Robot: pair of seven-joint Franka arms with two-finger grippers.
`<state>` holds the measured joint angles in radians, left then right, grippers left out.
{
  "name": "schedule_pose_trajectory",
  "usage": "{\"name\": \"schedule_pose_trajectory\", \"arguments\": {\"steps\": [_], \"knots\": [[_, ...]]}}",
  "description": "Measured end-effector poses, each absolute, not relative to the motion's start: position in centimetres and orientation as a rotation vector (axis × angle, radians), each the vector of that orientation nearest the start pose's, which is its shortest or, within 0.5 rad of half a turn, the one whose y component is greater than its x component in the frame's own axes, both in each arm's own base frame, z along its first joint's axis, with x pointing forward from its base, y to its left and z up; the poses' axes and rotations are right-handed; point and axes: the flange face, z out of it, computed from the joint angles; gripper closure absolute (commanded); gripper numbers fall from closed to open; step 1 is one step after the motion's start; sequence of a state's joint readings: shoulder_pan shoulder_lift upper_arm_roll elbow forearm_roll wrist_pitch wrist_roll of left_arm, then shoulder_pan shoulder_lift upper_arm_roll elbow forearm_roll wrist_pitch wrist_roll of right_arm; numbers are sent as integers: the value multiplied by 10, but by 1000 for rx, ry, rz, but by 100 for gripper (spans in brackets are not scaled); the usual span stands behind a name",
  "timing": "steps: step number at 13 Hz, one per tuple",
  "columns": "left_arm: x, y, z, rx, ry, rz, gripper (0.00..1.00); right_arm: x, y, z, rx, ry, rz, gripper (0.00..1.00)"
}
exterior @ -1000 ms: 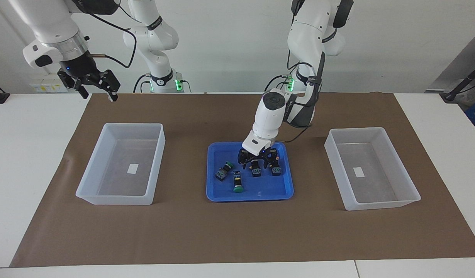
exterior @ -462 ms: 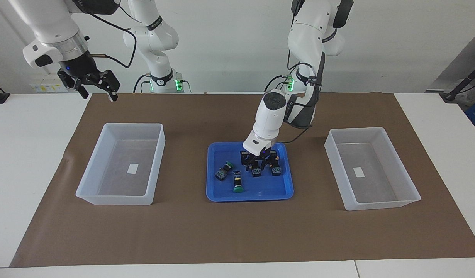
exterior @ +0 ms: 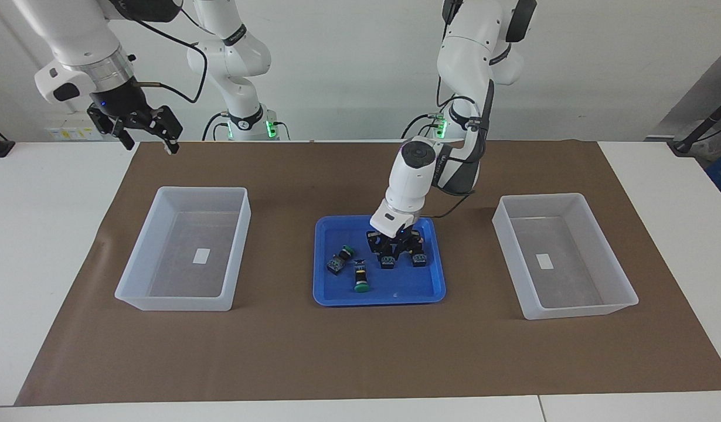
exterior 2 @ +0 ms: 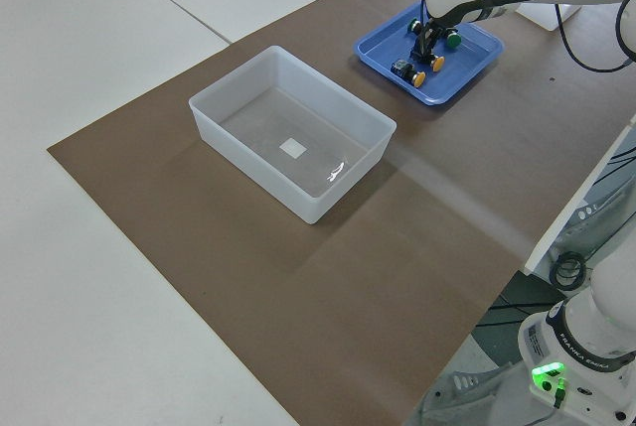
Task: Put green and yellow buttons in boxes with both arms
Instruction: 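Carry the yellow button to the bin while the right gripper reaches in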
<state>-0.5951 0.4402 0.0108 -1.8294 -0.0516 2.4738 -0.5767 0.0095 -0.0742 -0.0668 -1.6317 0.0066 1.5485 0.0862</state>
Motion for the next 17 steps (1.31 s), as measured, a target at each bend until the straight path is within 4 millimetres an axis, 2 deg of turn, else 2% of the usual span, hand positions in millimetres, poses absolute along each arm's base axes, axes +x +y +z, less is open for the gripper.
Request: {"name": "schedule_pose_trajectory", "arguments": {"steps": [4, 8, 10, 12, 14, 17], "knots": [[561, -364, 323, -3260, -59, -229, 100, 528, -31, 634, -3122, 224, 13, 0], [589, -354, 367, -3243, -108, -184, 100, 530, -25, 636, -3122, 208, -16, 0], [612, -330, 396, -3239, -181, -195, 100, 538, 9, 638, -3120, 156, -98, 0], [644, -277, 434, -3221, -310, -185, 100, 557, 55, 623, -3107, 127, -182, 0], [666, -221, 464, -3201, -394, -176, 100, 579, 103, 597, -3072, 135, -262, 0], [678, -155, 485, -3187, -377, -166, 100, 608, 184, 546, -2976, 212, -368, 0]]}}
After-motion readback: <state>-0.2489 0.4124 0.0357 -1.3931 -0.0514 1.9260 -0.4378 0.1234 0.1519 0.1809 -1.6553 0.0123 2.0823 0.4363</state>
